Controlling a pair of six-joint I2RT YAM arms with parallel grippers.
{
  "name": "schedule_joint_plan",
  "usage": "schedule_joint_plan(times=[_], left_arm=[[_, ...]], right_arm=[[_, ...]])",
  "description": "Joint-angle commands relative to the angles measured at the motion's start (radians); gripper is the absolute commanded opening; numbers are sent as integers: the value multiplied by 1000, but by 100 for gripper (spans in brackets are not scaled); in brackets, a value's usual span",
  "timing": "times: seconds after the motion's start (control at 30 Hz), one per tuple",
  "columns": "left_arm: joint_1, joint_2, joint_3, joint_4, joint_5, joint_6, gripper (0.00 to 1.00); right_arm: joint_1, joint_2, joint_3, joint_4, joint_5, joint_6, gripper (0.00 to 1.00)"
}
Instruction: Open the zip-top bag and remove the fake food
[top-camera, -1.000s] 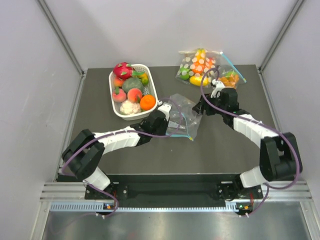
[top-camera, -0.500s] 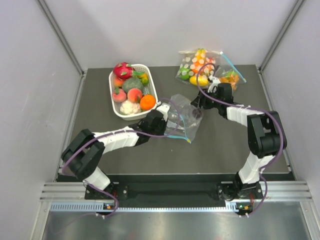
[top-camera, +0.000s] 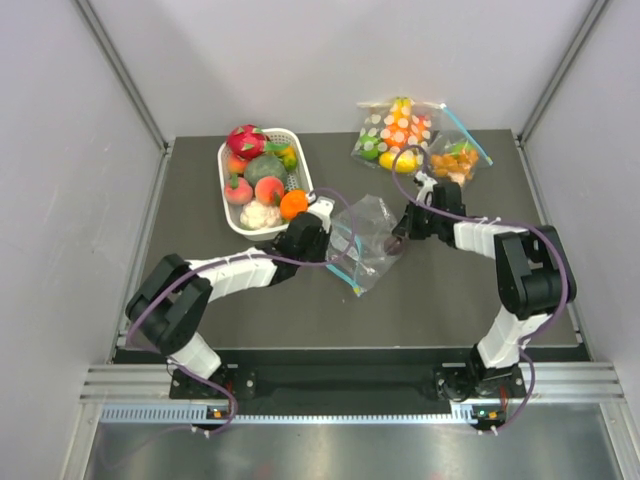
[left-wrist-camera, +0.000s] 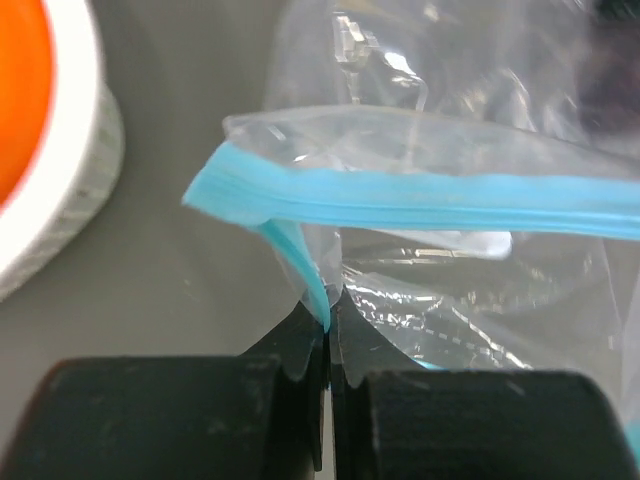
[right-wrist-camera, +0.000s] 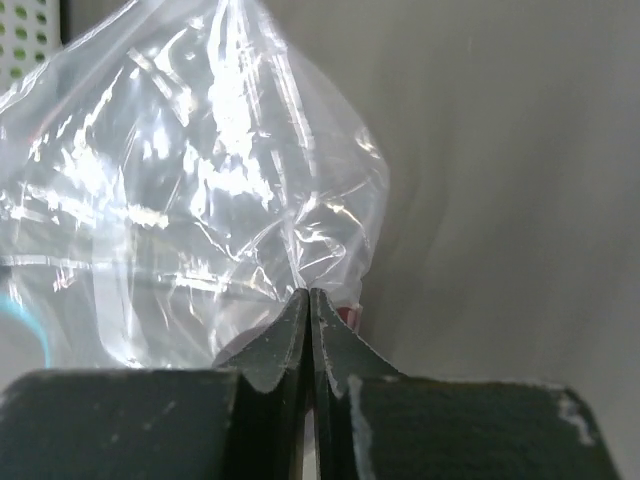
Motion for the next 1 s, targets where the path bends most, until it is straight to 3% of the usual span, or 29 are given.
schedule_joint_plan(times=[0.0, 0.07, 0.13, 0.27, 0.33, 0.57, 0.8, 0.97], left_arm=[[24, 18, 47, 100, -54, 5, 0], [30, 9, 67, 105, -70, 27, 17], [28, -40, 79, 107, -59, 55, 45], [25, -157, 66, 117, 11, 74, 70], [18, -230, 23, 148, 51, 75, 71], [-32, -392, -143, 261, 292, 57, 54], [-36, -353, -204, 271, 387, 43, 35], [-45, -425, -312, 386, 465, 23, 34]], right_arm=[[14, -100, -53, -23, -9, -2, 0], [14, -164, -77, -20, 5, 9, 0], [13, -235, -105, -28, 37, 12, 0], [16, -321, -128, -61, 71, 12, 0], [14, -336, -126, -69, 75, 7, 0], [13, -321, -131, -63, 71, 13, 0], [13, -307, -136, -52, 61, 25, 0], [11, -287, -131, -55, 71, 25, 0]])
